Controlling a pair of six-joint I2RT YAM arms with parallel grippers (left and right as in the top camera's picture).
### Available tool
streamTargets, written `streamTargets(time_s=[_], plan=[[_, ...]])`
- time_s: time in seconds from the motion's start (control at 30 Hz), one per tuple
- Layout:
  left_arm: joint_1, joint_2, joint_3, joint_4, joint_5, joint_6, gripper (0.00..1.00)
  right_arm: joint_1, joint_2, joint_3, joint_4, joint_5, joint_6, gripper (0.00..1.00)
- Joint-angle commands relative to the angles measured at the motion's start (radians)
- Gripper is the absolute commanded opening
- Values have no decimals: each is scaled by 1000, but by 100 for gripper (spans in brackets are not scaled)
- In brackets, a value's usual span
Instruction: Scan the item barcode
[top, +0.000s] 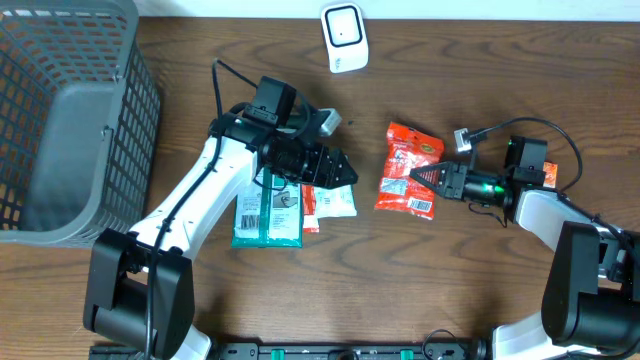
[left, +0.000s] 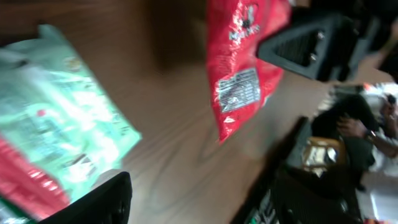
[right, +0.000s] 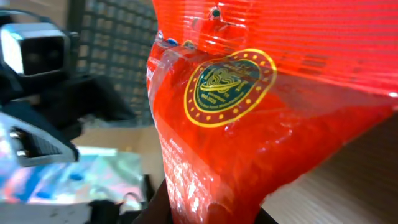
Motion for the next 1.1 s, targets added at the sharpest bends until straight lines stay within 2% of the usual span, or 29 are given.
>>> streamTargets(time_s=[0.0, 0.27, 0.5, 0.6, 0.7, 0.87, 1.07], plan=[[-2, -17, -2, 4, 88, 64, 73, 9, -16, 0, 50, -180, 108, 1], [-55, -17, -2, 65, 88, 63, 73, 9, -17, 0, 161, -233, 266, 1], [-119, -17, -2, 149, 87, 37, 74, 65, -20, 0, 332, -237, 414, 1], [-136, -17, -2, 179, 87, 37, 73, 114, -20, 0, 490, -229, 546, 1], [-145, -17, -2, 183, 87, 37, 73, 179, -20, 0, 748, -179, 734, 1], [-145, -17, -2, 177, 87, 36, 55, 202, -20, 0, 957, -128, 874, 1], [-145, -17, -2, 178, 87, 37, 28, 202, -20, -3, 955, -127, 858, 1]])
